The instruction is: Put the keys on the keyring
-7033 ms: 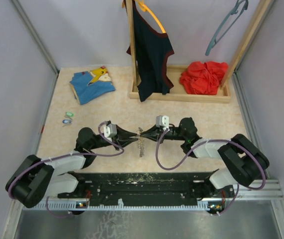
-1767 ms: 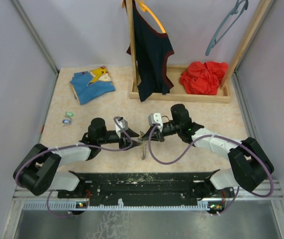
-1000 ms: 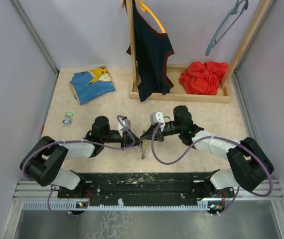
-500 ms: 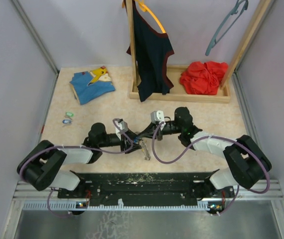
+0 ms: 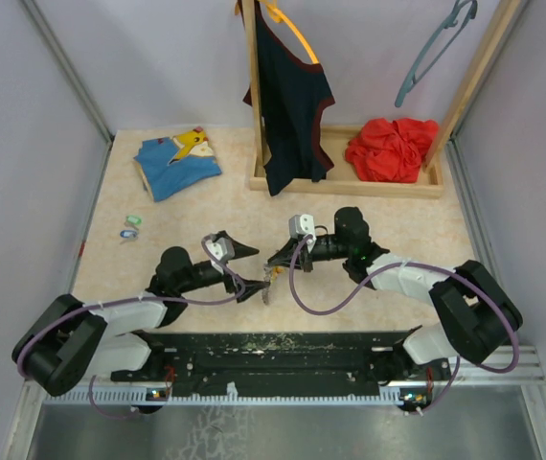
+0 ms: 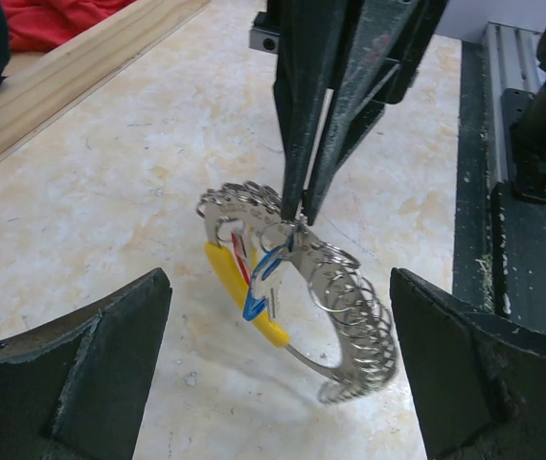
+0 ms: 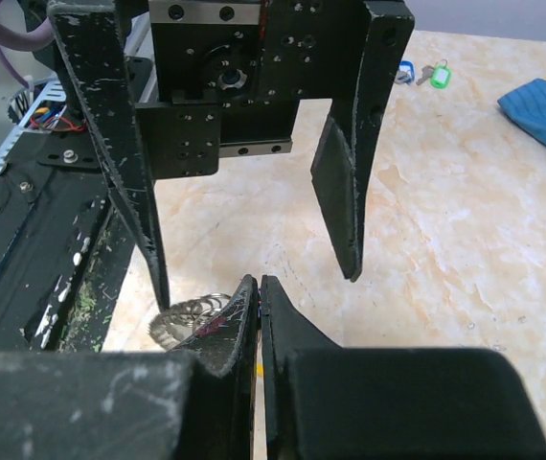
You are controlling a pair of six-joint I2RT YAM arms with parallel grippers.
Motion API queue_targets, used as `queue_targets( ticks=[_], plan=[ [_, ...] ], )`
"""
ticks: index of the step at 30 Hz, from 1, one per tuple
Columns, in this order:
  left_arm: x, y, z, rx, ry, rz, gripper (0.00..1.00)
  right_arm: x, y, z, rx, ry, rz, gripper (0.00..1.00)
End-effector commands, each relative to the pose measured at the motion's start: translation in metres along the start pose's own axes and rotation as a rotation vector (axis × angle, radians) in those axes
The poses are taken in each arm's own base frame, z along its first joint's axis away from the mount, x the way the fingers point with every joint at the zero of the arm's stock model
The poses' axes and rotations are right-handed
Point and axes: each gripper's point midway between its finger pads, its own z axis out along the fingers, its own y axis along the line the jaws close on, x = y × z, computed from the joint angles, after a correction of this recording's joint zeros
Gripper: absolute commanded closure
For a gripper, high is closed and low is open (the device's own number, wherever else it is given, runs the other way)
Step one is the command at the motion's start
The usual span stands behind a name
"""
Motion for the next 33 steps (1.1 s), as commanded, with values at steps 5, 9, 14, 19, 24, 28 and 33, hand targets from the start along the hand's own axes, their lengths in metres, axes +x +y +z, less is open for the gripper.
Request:
queue_targets(
  ticks=[5,9,14,19,24,28,33],
  plan=[
    [-0.026,0.011,-0.008,-0.112,-0.133,-0.003,0.0,-0.016,-0.002,-0.001,-0.007,-0.034,-0.067,1.0],
    [-0.035,0.019,-0.013,-0.179,-0.182,-0.064,0.0,-0.018,-0.002,-0.001,-0.012,-0.036,-0.067,1.0],
    [-0.033,0.029,-0.014,-0.24,-0.146,-0.111,0.0,-0.018,-0.001,-0.001,-0.011,-0.029,-0.071,1.0],
    [-0.028,0.03,-0.005,-0.189,-0.039,-0.125,0.0,-0.018,-0.002,-0.001,-0.01,-0.025,-0.07,1.0],
    [-0.039,0.015,-0.007,-0.113,-0.116,-0.038,0.05,-0.019,-0.003,-0.002,0.003,-0.022,-0.072,1.0],
    [-0.039,0.007,-0.016,-0.104,-0.177,0.009,0.24,-0.019,-0.002,-0.004,0.01,-0.018,-0.076,1.0],
    [-0.033,-0.004,-0.007,0.004,-0.151,0.062,0.3,-0.021,-0.001,-0.004,0.002,-0.028,-0.078,1.0]
  ],
)
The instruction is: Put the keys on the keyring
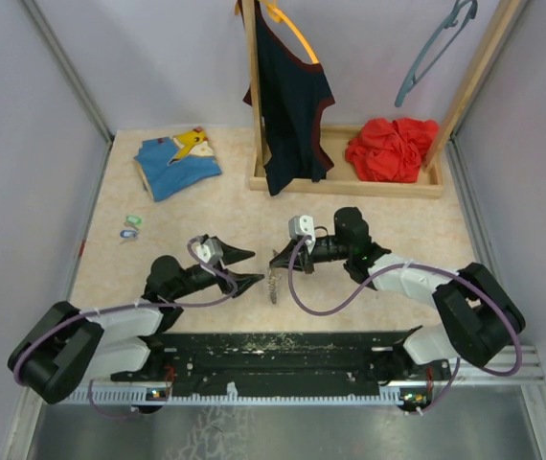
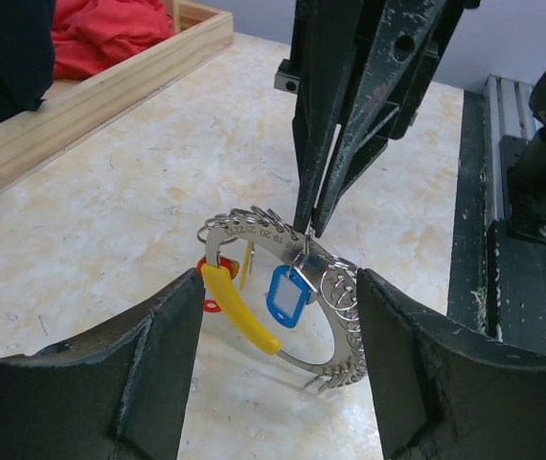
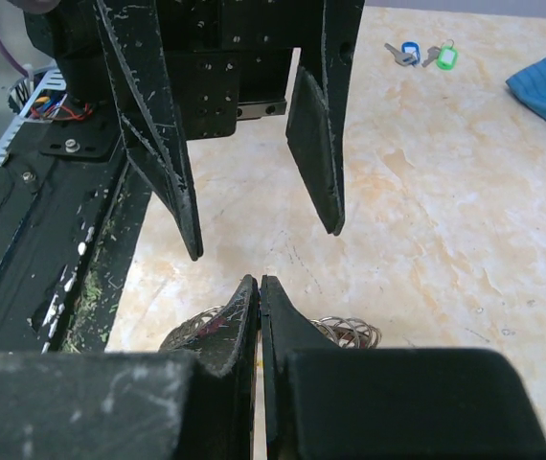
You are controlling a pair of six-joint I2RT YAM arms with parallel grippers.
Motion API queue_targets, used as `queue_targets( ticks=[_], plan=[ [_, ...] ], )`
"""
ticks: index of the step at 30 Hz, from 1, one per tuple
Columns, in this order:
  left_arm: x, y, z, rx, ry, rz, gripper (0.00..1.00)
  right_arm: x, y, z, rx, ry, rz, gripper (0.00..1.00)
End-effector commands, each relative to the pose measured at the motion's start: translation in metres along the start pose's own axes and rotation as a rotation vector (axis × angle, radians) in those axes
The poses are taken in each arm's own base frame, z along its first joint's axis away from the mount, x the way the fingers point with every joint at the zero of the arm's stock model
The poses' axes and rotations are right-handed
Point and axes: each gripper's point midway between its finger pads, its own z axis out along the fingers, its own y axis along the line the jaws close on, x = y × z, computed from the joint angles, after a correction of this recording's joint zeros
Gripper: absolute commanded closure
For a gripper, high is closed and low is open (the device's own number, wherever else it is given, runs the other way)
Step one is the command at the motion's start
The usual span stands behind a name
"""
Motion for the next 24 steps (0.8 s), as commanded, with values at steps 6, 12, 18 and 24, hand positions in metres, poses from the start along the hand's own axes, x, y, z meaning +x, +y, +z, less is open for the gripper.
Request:
queue_targets(
  ticks=[6,12,18,24],
  plan=[
    [-0.015,-0.018,0.013,0.177,-0.089,0.104,0.41,-0.028,-0.001,-0.002,-0.005,-0.065,-0.103,1.0],
    [-0.016,-0.016,0.022,0.199,-0.089,0.092,0.45,-0.028,0.0,-0.003,-0.006,-0.064,-0.103,1.0],
    [-0.013,-0.014,0.028,0.209,-0.066,0.078,0.5,-0.03,0.0,-0.002,-0.013,-0.072,-0.102,1.0],
    [-0.007,-0.013,0.03,0.217,-0.04,0.054,0.55,-0.032,0.001,-0.003,-0.012,-0.077,-0.107,1.0]
  ],
)
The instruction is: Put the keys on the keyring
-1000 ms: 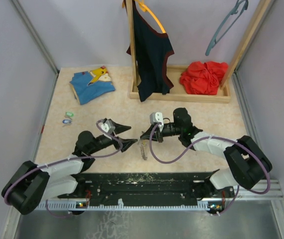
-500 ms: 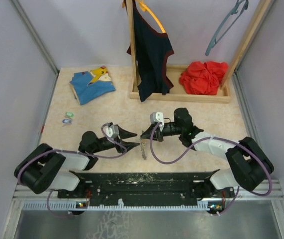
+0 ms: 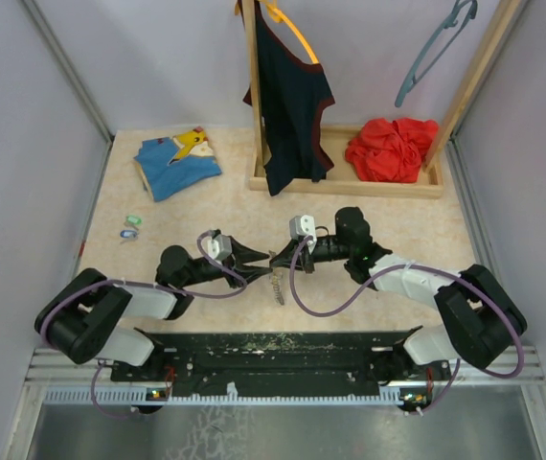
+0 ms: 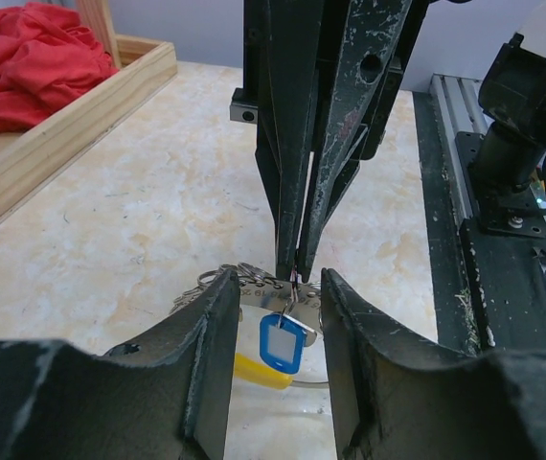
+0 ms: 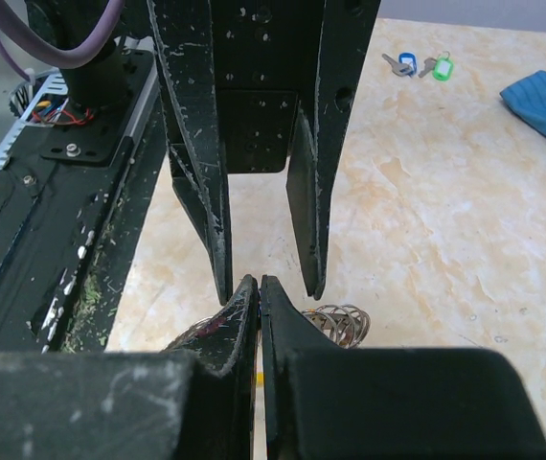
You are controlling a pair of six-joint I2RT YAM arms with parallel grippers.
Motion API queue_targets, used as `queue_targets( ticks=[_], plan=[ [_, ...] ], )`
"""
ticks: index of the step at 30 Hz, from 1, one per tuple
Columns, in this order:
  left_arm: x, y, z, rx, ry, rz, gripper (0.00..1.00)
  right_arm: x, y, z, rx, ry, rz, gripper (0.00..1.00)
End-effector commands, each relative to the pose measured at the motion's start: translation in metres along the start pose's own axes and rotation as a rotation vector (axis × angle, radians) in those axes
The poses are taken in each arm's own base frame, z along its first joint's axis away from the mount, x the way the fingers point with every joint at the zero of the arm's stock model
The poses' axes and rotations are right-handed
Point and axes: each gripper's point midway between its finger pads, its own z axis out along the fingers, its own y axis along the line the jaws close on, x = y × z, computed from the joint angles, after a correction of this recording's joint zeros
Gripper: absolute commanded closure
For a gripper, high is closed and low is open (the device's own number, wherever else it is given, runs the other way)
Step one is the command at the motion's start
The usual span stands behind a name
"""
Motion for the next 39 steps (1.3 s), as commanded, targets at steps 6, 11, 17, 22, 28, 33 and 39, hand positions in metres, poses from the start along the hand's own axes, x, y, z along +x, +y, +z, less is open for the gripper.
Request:
queue_targets(
  ticks=[6,11,17,22,28,33,39],
  plan=[
    [0.006,-0.002,0.001,0.026,0.025,-0.016,0.55,-0.029,-0.001,-0.002,-0.002,-0.069,-0.095,1.0],
    [0.006,-0.005,0.001,0.043,0.024,-0.014,0.62,-0.029,0.0,-0.002,-0.006,-0.069,-0.091,1.0],
    [0.004,-0.006,0.004,0.066,0.023,-0.025,0.71,-0.029,0.0,-0.002,-0.009,-0.071,-0.092,1.0],
    [0.005,-0.005,0.005,0.067,0.03,-0.037,0.76,-0.029,0.001,-0.002,-0.01,-0.07,-0.091,1.0],
    [0.005,-0.005,0.006,0.069,0.036,-0.035,0.99,-0.03,0.001,-0.002,-0.014,-0.068,-0.087,1.0],
    [0.006,0.0,0.004,0.036,0.066,-0.023,1.0,-0.027,0.0,-0.004,-0.003,-0.042,-0.075,1.0],
    [0.021,0.019,-0.003,-0.069,0.238,0.011,1.0,-0.013,-0.002,-0.017,0.033,0.125,-0.056,0.85]
  ],
)
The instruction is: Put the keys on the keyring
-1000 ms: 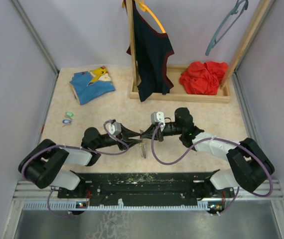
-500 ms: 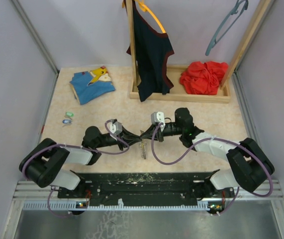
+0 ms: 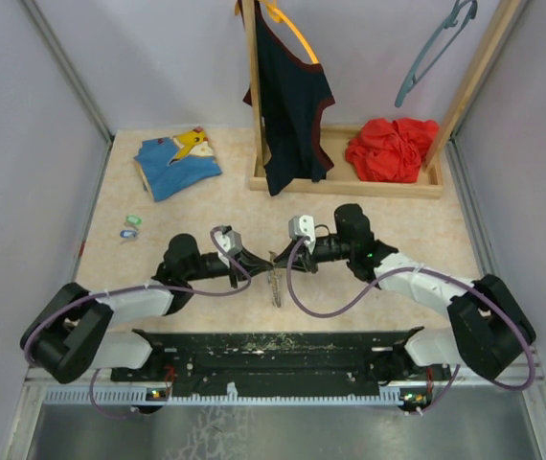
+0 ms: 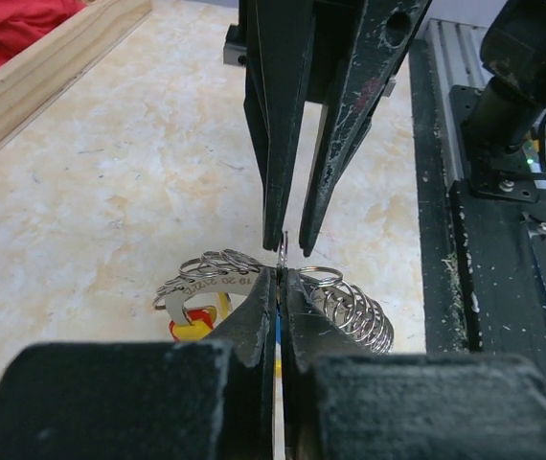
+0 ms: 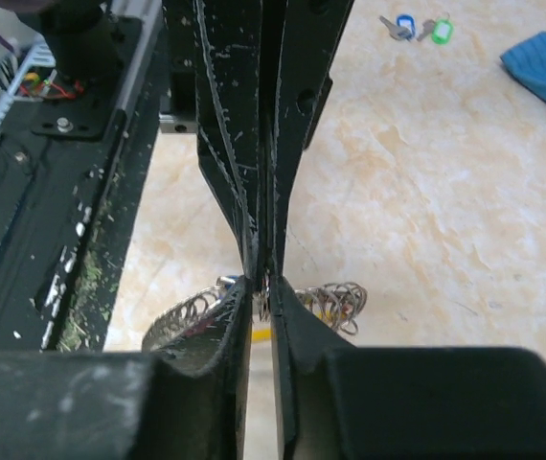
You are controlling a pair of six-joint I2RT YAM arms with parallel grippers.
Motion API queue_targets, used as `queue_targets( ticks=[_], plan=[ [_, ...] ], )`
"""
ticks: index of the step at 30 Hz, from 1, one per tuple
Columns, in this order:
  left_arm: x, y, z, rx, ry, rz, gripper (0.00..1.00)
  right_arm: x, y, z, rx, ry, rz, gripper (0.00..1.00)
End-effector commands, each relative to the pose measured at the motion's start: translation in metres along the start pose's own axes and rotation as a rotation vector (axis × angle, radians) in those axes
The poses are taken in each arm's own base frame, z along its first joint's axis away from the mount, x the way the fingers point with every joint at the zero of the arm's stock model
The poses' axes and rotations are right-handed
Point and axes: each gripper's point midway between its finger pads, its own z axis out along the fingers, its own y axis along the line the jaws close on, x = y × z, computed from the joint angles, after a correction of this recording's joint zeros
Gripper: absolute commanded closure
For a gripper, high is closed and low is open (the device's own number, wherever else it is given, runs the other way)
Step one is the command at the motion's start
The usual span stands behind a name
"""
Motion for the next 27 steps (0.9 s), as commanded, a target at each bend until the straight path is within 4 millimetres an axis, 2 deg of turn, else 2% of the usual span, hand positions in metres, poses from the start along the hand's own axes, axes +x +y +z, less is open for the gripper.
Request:
queue_targets(
  ticks=[1,7,16,21,27],
  plan=[
    [0.007,0.021,-0.004,-0.116,0.133,0.054,1.0,-0.016,-0.006,-0.014,0.031,0.09,-0.069,0.83],
    [0.018,0.025,0.002,-0.184,0.321,0.12,1.0,-0.014,-0.016,-0.029,0.084,0.224,-0.095,0.77],
    [0.027,0.028,0.004,-0.277,0.609,0.212,1.0,-0.006,-0.017,-0.028,0.047,0.234,-0.139,0.75],
    [0.02,0.024,0.009,-0.267,0.677,0.214,0.99,-0.007,-0.019,-0.024,0.029,0.168,-0.183,0.73],
    [0.002,0.015,0.016,-0.229,0.658,0.22,0.99,0.003,-0.022,-0.023,-0.001,0.105,-0.181,0.73]
  ],
)
